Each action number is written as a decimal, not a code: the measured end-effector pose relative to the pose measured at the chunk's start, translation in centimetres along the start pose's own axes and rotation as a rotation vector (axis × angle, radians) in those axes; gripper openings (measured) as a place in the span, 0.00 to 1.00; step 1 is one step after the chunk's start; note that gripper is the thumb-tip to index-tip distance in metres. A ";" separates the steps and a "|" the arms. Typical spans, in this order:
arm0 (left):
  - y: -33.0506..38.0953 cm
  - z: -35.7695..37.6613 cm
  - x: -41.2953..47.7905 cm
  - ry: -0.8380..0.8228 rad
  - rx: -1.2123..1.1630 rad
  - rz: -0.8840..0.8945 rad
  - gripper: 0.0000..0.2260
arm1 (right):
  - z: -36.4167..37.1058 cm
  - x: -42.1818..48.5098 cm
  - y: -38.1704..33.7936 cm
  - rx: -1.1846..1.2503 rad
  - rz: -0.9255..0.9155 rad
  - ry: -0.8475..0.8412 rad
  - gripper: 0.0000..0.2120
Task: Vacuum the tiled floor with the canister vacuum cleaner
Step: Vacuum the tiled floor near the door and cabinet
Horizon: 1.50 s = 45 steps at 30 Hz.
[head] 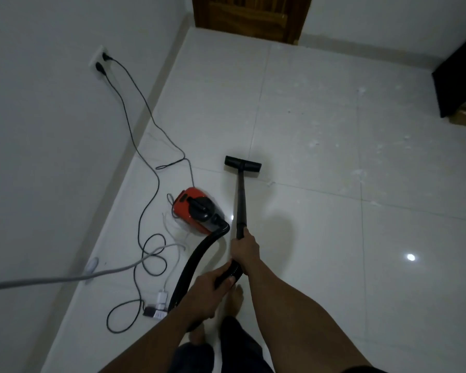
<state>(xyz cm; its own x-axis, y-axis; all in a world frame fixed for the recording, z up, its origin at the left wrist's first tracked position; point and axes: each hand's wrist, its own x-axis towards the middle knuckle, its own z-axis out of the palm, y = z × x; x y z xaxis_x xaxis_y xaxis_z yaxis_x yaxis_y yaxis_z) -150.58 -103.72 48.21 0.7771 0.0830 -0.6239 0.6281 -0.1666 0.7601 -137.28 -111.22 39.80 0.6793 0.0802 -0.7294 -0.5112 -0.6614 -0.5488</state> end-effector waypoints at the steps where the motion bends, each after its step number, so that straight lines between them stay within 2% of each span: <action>1: -0.7 0.3 -0.9 -0.007 -0.015 -0.017 0.17 | 0.5 -0.9 0.8 -0.002 0.003 -0.002 0.31; 11: -7.3 2.7 -9.0 -0.035 -0.021 -0.026 0.20 | 4.8 -8.1 8.1 -0.011 0.037 0.016 0.32; 20: -8.8 2.9 -8.4 -0.064 0.044 -0.018 0.22 | 5.4 -7.3 9.8 0.000 0.085 0.009 0.31; 27: -7.2 3.1 -3.4 -0.026 -0.027 -0.081 0.20 | 3.8 -2.3 7.1 -0.019 0.056 -0.041 0.32; 35: 0.3 1.9 7.2 0.030 0.023 -0.082 0.20 | -1.6 7.1 0.3 0.013 0.092 -0.032 0.34; 45: 7.2 1.5 18.5 0.040 0.043 -0.027 0.20 | -7.6 17.4 -6.9 -0.100 0.051 -0.044 0.33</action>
<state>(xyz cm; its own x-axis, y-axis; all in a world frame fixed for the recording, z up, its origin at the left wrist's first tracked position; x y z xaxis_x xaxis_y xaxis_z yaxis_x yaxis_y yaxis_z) -131.74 -104.90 41.91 0.7615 0.1266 -0.6356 0.6470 -0.2057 0.7342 -118.00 -110.92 33.99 0.6291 0.0757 -0.7736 -0.4877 -0.7366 -0.4686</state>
